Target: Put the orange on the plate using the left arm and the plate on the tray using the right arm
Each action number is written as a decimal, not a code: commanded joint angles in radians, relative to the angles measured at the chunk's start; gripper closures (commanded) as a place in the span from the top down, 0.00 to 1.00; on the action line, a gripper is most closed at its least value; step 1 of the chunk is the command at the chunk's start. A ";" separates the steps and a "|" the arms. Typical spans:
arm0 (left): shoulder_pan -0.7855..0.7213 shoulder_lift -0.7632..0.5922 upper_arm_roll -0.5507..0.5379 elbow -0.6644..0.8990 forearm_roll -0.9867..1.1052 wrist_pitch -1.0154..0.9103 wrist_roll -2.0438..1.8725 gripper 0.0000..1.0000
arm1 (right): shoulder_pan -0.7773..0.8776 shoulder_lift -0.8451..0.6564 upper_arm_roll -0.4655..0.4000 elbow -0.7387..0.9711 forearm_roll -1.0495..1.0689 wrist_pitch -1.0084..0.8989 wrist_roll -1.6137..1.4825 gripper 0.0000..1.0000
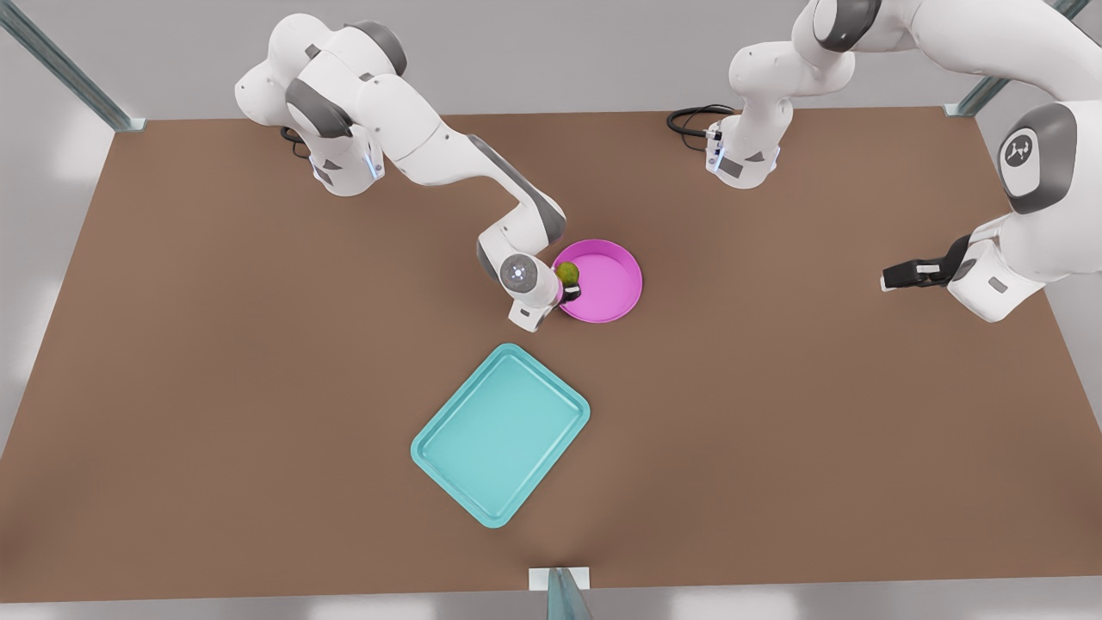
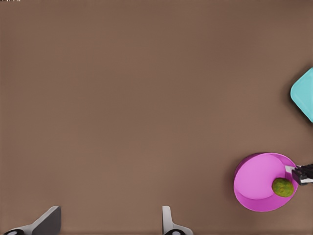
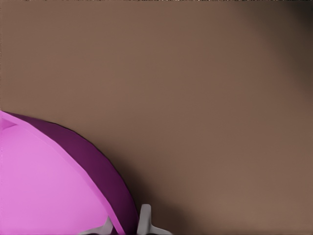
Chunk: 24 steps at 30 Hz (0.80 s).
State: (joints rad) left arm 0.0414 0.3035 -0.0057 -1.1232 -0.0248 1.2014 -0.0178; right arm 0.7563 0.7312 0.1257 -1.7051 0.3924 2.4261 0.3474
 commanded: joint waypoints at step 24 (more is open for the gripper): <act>0.000 0.000 0.001 0.000 0.002 0.004 0.016 1.00 | -0.207 -0.044 0.018 0.182 0.097 -0.010 0.016 0.21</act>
State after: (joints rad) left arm 0.0414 0.3055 -0.0045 -1.1233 -0.0236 1.2060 -0.0060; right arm 0.5679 0.6892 0.1439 -1.5308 0.4871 2.4188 0.3339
